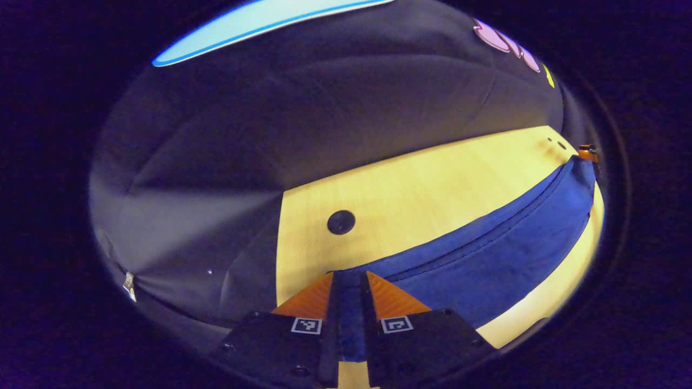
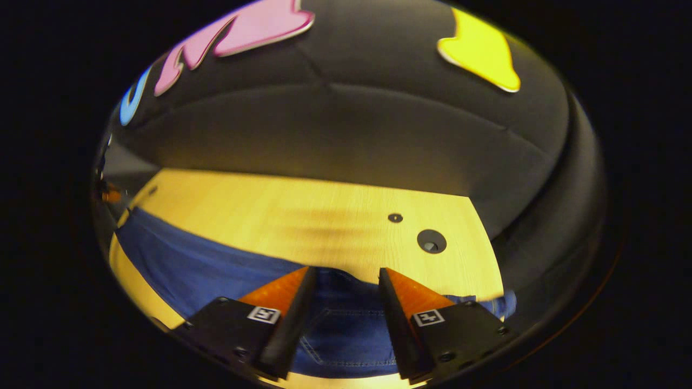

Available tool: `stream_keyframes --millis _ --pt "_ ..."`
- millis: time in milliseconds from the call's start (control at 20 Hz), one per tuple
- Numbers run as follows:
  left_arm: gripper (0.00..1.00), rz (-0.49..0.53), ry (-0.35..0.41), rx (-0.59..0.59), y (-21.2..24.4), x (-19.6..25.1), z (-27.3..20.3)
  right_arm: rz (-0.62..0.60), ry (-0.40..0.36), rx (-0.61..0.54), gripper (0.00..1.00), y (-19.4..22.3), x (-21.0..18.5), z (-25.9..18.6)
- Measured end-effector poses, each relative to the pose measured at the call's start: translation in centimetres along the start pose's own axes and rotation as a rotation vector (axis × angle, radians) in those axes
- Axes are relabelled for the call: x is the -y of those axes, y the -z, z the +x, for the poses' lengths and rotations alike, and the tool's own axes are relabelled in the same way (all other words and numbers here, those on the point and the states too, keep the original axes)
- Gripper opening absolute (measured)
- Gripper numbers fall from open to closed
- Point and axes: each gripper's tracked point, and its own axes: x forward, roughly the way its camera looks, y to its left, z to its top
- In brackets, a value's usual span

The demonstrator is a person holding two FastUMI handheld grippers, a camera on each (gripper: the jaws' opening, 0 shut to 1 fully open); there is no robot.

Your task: Grasp the waist and the cuffs of the jeans and fold them to make the two legs overlap; first hold the waist and fold one-third of the jeans toward the cuffs, then hold the cuffs and fold the remaining one-third in the same direction to finish folding.

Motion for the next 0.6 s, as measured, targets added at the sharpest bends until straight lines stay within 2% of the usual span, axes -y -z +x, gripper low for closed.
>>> stream_keyframes --millis 50,150,200,250,400,500,600 --pt "0.29 -0.013 0.028 0.068 -0.9 0.6 -1.0 0.038 0.012 0.045 0.85 -1.6 1.0 -1.3" --pt "0.60 -0.066 0.058 0.207 -2.3 3.0 -3.5 0.140 0.023 0.087 0.98 -3.8 2.6 -4.6" --pt "0.89 -0.090 0.082 0.266 -3.7 5.0 -5.1 0.213 0.033 0.085 0.98 -3.9 3.7 -6.2" --pt "0.99 -0.111 0.113 0.320 -4.4 7.1 -7.1 0.299 0.053 0.072 0.98 -3.8 5.2 -7.5" --pt "0.98 -0.133 0.196 0.437 -5.8 12.6 -11.9 0.551 0.158 0.042 0.98 -1.8 10.3 -10.0" --pt "0.98 -0.137 0.231 0.491 -6.5 15.4 -15.3 0.625 0.232 -0.007 0.98 0.8 12.9 -11.5" --pt "0.98 -0.145 0.286 0.532 -7.1 18.2 -17.9 0.664 0.270 -0.078 0.98 3.4 13.1 -11.6"
